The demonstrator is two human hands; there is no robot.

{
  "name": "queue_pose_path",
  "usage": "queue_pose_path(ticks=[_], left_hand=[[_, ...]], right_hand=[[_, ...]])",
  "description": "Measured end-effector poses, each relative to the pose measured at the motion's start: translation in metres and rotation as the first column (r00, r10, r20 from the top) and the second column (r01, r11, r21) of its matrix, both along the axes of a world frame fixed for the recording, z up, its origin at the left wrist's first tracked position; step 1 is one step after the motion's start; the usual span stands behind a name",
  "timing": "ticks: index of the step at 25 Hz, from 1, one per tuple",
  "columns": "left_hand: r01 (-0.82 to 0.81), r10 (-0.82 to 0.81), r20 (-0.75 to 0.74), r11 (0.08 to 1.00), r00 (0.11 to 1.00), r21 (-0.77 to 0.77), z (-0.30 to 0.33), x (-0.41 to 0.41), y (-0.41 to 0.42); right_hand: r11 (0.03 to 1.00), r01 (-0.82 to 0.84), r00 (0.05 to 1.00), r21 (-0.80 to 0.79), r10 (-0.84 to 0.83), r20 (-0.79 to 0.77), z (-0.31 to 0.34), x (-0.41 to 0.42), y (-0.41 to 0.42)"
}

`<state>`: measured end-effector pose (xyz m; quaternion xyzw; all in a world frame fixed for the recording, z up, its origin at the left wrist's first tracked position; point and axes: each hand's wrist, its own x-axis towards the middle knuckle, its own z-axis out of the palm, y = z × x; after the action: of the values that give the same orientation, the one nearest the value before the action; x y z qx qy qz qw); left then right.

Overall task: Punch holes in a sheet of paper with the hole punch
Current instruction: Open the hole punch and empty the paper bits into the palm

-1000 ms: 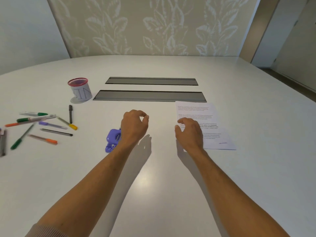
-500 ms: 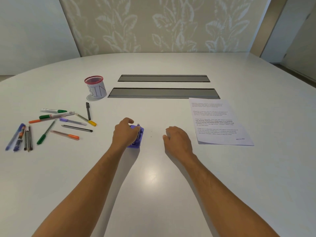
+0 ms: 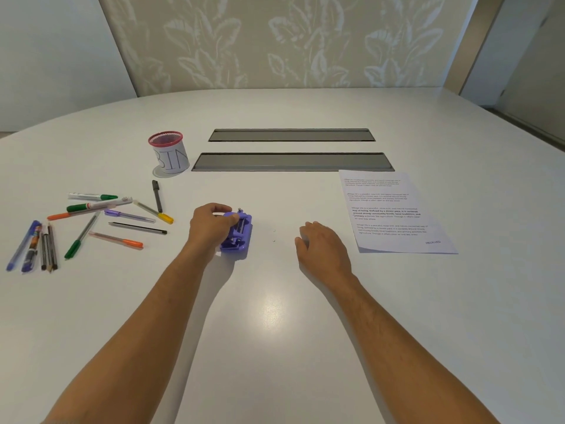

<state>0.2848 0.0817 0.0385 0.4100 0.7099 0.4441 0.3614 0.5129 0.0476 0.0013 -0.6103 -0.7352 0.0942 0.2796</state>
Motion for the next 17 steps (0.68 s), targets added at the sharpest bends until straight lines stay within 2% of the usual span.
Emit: queue_pose_path(ticks=[9,12,14,16,17], left_hand=[[-0.012,0.009,-0.156,1.000,0.988,-0.017,-0.006,-0.009,0.003],[0.008,-0.010,-0.265,1.000,0.964,-0.011,-0.006,-0.006,0.000],[0.012,0.010,-0.498,0.999,0.867,0.040,-0.004,-0.001,-0.003],[0.083,0.053,-0.727,0.985,0.685,0.150,-0.003,0.009,-0.007],[0.156,0.051,-0.783,0.970,0.620,0.186,-0.003,0.017,-0.008]], right_hand=[[1.000,-0.004,1.000,0.003,0.004,0.005,0.003,-0.001,-0.001],[1.000,-0.005,1.000,0.011,0.005,0.018,0.002,-0.001,0.000],[1.000,-0.002,1.000,0.018,0.001,0.019,0.001,-0.001,0.001],[1.000,0.007,1.000,0.020,-0.007,0.015,0.000,0.000,0.002],[1.000,0.008,1.000,0.017,-0.008,0.013,-0.001,0.000,0.002]])
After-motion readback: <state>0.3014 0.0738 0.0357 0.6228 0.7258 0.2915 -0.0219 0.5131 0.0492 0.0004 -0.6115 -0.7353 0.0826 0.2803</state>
